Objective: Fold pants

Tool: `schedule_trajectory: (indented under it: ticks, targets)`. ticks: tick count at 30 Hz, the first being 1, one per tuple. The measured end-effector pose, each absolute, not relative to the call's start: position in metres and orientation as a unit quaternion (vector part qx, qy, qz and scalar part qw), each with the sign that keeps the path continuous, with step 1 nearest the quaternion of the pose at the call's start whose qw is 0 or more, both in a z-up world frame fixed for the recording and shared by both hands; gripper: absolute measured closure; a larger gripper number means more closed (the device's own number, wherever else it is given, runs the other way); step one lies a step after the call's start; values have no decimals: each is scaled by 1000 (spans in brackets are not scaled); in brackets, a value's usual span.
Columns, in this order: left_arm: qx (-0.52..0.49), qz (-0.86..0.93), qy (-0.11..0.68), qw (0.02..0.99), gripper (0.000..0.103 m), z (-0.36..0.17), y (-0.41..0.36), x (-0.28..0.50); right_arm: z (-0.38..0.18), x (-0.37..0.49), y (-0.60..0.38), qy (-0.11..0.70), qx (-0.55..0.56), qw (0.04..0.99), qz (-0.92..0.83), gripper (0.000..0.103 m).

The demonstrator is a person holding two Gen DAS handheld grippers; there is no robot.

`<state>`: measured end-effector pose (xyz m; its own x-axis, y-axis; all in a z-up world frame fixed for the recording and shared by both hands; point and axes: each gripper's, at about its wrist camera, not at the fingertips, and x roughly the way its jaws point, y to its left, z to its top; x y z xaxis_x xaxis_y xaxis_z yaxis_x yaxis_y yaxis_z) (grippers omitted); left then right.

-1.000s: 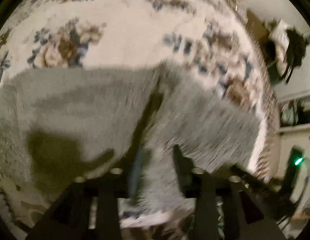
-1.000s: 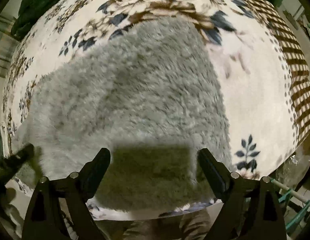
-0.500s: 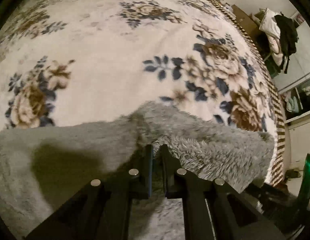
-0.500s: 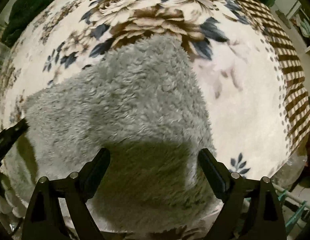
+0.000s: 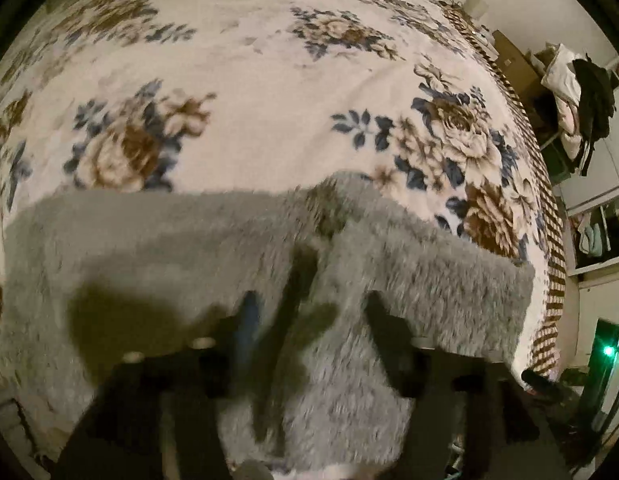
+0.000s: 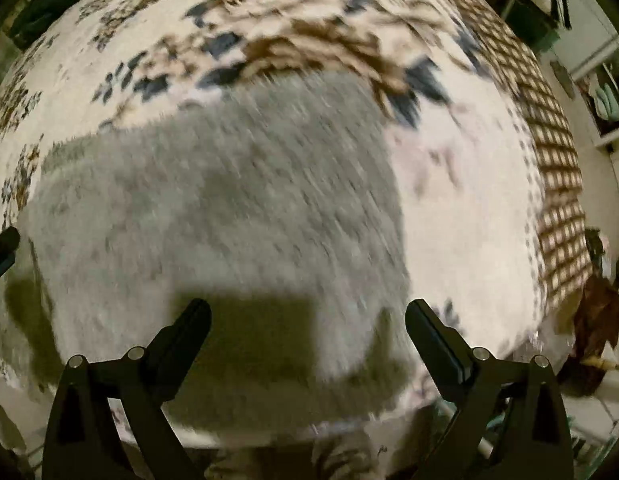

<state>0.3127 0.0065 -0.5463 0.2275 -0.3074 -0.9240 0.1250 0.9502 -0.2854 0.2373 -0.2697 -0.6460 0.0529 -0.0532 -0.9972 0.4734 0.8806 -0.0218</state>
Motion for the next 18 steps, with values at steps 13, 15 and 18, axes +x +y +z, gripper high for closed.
schedule_trajectory:
  ticks: [13, 15, 18]
  targets:
    - [-91, -140, 640, 750, 36, -571, 2, 281, -702, 124, -328, 671, 383, 596, -218, 18]
    - [-78, -147, 634, 755, 36, -566, -5, 280, -680, 127, -326, 631, 393, 635, -212, 18]
    - [-61, -157, 638, 752, 36, -572, -17, 279, -666, 141, -330, 594, 401, 663, -215, 18]
